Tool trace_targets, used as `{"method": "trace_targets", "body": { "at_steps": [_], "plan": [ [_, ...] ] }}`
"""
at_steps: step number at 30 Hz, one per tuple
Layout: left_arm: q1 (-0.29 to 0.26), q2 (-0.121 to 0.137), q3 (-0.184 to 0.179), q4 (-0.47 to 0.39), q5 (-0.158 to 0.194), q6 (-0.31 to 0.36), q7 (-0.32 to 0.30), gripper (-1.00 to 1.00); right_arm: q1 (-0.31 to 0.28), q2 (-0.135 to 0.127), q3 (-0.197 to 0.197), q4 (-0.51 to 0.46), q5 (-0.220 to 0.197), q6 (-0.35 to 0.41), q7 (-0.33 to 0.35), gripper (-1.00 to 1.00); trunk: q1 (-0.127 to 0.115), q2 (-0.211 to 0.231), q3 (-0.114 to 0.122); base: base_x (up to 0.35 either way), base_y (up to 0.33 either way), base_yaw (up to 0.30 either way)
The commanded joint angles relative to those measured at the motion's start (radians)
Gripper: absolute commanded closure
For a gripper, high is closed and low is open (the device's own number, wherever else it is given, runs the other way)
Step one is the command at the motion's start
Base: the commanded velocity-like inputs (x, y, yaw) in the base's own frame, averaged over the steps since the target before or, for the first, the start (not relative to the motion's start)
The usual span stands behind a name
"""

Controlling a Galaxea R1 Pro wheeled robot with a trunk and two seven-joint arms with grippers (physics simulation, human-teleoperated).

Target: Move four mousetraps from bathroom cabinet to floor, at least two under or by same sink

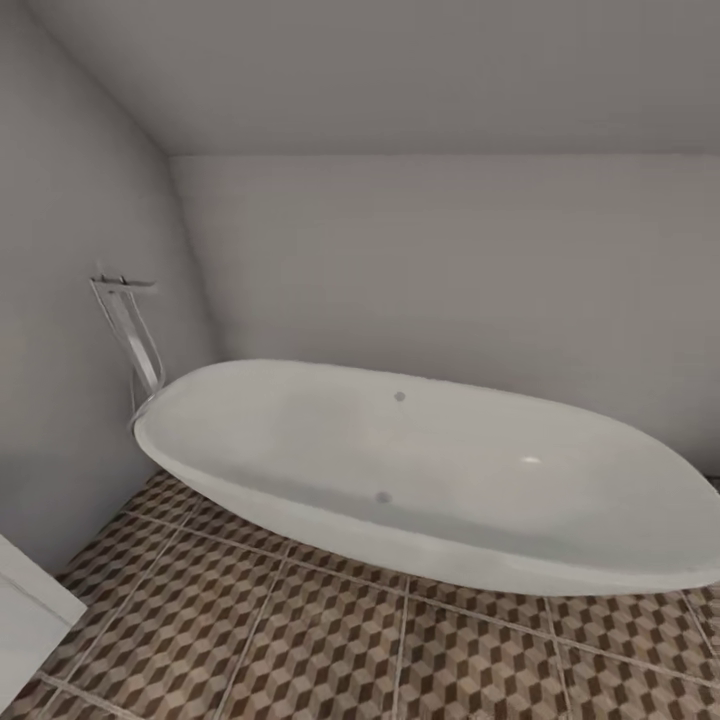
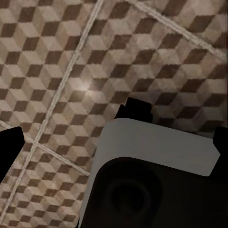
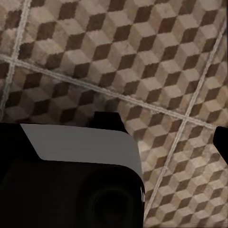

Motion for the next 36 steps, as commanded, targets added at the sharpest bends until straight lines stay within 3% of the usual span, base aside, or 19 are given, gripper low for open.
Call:
{"method": "trace_targets", "body": {
  "at_steps": [1,36],
  "plan": [
    [0.0,0.001,-0.009,-0.004,0.008,0.0,0.007,-1.0,-0.001,0.001,0.008,0.002,-0.009,-0.005,-0.001,-1.0,0.0,0.0,-0.001,0.0,0.0,-0.3],
    [0.0,0.003,-0.011,-0.005,0.0,0.001,0.007,-1.0,-0.001,-0.009,0.007,0.002,-0.009,-0.005,-0.001,-1.0,0.0,0.0,-0.001,0.0,0.0,-0.3]
  ]
}}
